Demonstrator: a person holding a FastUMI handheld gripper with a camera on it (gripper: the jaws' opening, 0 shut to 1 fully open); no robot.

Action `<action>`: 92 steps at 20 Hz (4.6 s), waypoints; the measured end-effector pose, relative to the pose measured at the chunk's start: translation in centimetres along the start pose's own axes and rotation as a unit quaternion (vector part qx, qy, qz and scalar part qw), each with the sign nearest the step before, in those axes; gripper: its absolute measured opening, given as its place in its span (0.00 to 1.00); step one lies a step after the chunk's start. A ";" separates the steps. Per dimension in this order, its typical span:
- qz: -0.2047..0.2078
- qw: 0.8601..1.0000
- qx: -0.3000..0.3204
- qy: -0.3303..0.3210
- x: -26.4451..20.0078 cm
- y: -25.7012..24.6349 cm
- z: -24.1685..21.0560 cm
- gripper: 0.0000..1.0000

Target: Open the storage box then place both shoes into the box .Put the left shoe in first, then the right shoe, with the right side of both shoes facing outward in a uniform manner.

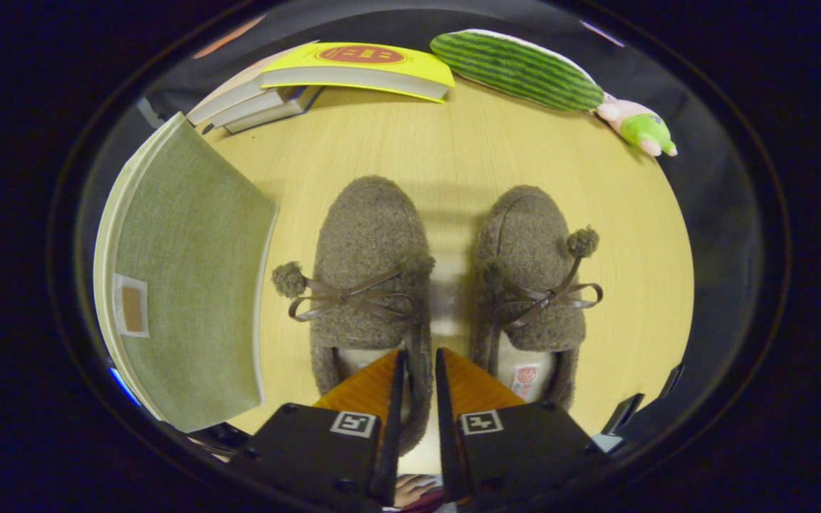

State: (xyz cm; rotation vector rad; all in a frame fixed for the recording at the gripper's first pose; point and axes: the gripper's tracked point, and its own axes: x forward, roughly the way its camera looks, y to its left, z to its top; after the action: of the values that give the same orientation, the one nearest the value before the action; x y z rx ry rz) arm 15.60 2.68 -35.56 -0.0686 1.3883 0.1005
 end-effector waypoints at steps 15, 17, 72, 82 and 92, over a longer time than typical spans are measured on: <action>0.081 0.990 0.096 -0.059 -11.6 3.0 0.6 0.06; 0.076 0.989 0.100 -0.073 -13.6 3.3 1.2 0.06; 0.043 0.961 -0.074 -0.264 -22.6 17.0 2.1 1.00; -0.065 0.964 -0.011 -0.259 -17.6 0.4 4.1 1.00; -0.064 0.984 0.062 -0.151 -6.6 -9.0 2.7 1.00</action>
State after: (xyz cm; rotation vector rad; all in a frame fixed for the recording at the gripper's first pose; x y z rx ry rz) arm 18.05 -6.14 -28.65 -0.0375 1.0806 -0.0811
